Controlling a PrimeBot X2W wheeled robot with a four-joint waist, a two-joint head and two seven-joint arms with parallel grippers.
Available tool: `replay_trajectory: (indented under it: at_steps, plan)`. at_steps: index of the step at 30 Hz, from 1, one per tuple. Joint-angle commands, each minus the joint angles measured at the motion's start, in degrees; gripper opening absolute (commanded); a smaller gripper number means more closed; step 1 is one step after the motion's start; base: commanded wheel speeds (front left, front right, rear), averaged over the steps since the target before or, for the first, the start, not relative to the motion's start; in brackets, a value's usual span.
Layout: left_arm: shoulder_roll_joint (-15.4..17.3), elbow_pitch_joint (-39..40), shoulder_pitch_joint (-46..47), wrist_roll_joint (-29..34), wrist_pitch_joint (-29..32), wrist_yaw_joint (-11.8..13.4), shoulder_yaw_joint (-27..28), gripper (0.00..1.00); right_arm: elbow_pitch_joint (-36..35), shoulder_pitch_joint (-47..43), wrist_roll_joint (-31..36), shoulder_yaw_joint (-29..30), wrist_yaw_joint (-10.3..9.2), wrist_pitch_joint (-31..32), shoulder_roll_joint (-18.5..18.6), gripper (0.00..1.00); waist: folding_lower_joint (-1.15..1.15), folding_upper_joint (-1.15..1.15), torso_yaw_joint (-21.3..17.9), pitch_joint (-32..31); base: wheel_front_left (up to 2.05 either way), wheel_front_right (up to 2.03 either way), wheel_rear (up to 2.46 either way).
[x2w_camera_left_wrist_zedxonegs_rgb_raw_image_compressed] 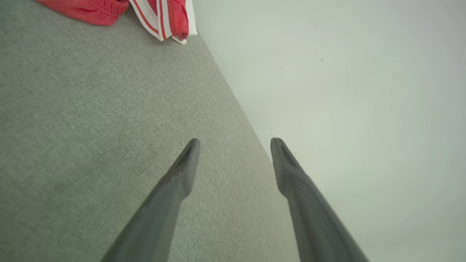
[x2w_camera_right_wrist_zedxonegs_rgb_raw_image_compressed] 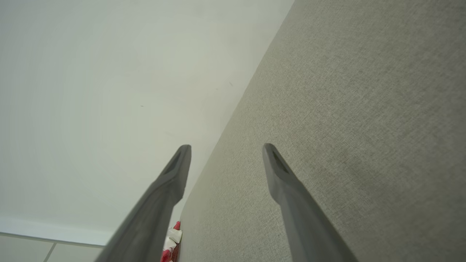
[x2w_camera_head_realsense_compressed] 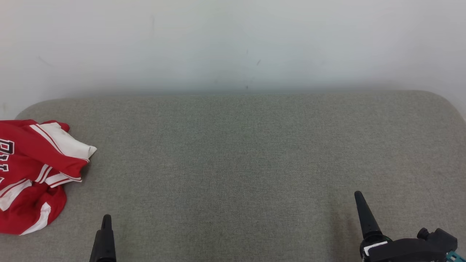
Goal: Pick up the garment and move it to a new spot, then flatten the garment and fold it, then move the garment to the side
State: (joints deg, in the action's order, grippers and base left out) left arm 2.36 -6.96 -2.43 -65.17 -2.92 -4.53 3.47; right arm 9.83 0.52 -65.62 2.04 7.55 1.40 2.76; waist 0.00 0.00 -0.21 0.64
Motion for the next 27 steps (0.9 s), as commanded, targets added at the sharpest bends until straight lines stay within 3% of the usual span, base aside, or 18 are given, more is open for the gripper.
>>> replay_trajectory:
  at_steps: [1, 12, 27]
  plan:
    - [0.31, 0.99, 0.73, 1.09, -0.25, -0.04, -0.06, 1.0, -1.1, 0.31, 0.95, -0.17, -0.03, -0.32, 0.11, 1.0, 0.0, 0.0, 0.0, 0.0, 0.0, 0.0, 0.0]
    - [0.94, 1.11, 0.94, 15.22, -2.24, 1.9, -2.94, 1.0, -2.17, -0.15, 14.45, -1.59, -0.04, -3.0, 0.12, 1.0, 0.0, 0.0, -0.04, 0.09, 0.0, 0.0, 0.0]
    - [2.42, -0.06, 1.56, 26.47, -4.6, 4.35, -5.99, 1.0, -2.34, -1.03, 27.18, -2.95, -0.05, -6.22, 0.13, 1.0, 0.0, 0.0, 0.02, 0.01, 0.0, 0.0, 0.0]
